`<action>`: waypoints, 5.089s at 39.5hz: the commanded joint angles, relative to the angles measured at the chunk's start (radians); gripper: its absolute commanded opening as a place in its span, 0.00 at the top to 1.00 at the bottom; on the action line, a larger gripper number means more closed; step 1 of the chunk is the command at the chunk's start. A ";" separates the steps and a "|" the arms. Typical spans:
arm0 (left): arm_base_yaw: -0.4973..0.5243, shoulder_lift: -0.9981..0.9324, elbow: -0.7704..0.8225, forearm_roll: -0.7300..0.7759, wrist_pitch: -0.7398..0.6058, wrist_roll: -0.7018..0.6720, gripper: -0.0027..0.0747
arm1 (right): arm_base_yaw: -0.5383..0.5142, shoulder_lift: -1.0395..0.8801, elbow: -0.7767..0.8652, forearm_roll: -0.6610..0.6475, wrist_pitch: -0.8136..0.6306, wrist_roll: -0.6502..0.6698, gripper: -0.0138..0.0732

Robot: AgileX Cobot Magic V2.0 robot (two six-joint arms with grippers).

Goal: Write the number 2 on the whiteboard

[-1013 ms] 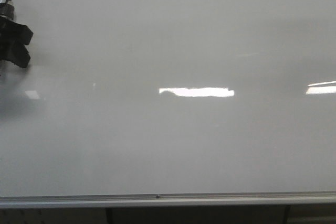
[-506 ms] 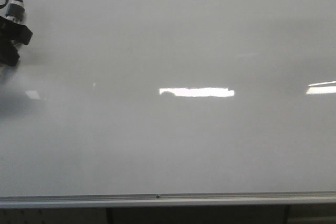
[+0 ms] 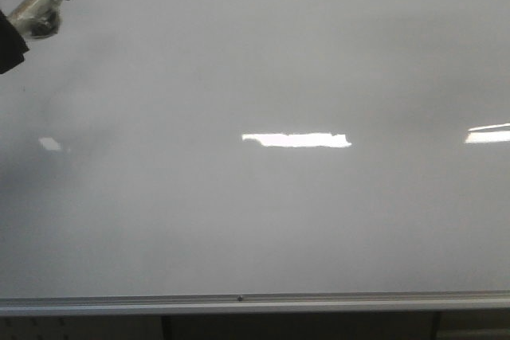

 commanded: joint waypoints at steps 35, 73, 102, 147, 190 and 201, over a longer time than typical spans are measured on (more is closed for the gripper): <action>-0.409 -0.062 -0.068 -0.099 0.102 0.148 0.97 | 0.681 0.551 -0.563 0.120 0.069 -0.494 0.22; -0.409 -0.062 -0.068 -0.098 0.045 0.148 0.37 | 0.690 0.571 -0.573 0.150 0.086 -0.494 0.77; -0.062 -0.348 0.034 -0.106 0.042 -0.083 0.26 | 0.397 0.432 -0.532 -0.201 0.146 0.045 0.77; 0.056 -0.418 0.071 -0.118 -0.012 -0.124 0.26 | 0.183 0.296 0.045 -0.188 -0.818 0.207 0.77; 0.056 -0.418 0.071 -0.118 -0.027 -0.124 0.26 | 0.164 0.485 -0.133 -0.196 -0.612 0.207 0.77; 0.056 -0.418 0.071 -0.118 -0.029 -0.124 0.26 | 0.165 0.517 -0.133 -0.229 -0.615 0.207 0.77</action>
